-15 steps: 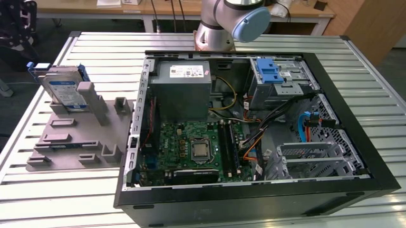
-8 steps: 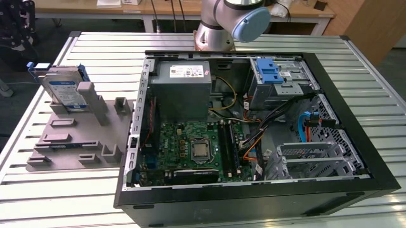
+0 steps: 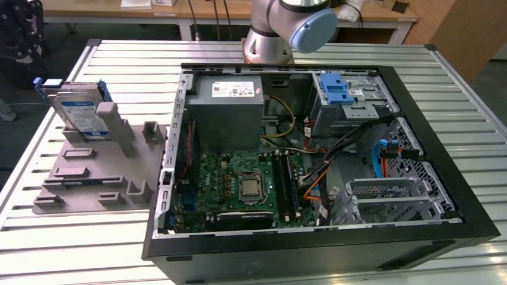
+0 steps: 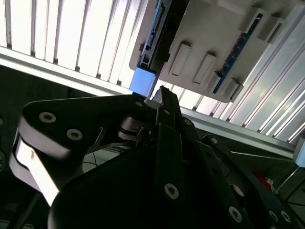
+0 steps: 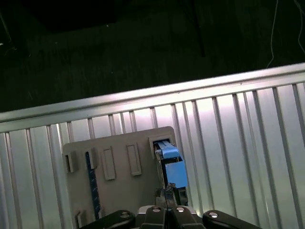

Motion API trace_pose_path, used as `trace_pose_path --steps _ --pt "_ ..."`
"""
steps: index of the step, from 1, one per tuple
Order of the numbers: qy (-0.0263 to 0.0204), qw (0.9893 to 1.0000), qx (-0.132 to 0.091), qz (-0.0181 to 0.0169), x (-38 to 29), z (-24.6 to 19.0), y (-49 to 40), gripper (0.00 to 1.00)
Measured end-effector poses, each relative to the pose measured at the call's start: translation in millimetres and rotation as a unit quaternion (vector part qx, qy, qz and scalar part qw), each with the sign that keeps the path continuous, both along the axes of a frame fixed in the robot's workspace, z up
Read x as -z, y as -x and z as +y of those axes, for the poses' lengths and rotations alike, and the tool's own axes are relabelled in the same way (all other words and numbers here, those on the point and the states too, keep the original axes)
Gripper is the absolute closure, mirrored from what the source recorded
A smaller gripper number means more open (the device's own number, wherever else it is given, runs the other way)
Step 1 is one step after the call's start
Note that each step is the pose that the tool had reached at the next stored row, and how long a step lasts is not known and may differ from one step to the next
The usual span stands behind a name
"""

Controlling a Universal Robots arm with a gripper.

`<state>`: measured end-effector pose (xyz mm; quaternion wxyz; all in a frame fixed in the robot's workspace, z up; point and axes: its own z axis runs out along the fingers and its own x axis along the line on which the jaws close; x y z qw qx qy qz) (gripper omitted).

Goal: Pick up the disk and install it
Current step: 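Pick up the disk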

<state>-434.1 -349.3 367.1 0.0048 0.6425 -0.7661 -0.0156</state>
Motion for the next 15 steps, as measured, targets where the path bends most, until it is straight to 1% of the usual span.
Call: trace_pose_path --steps 3,5,7,9,15 --pt "0.0 0.9998 -0.018 0.0001 0.7 0.0 0.0 0.89" --pt "0.0 0.9995 -0.032 0.0 1.2 0.0 0.0 0.89" --pt "0.0 0.9992 -0.04 0.0 1.7 0.2 0.0 0.89" --pt "0.0 0.9991 -0.044 0.0 2.2 0.4 0.2 0.89" --pt "0.0 0.9991 -0.044 0.0 2.3 0.4 0.2 0.89"
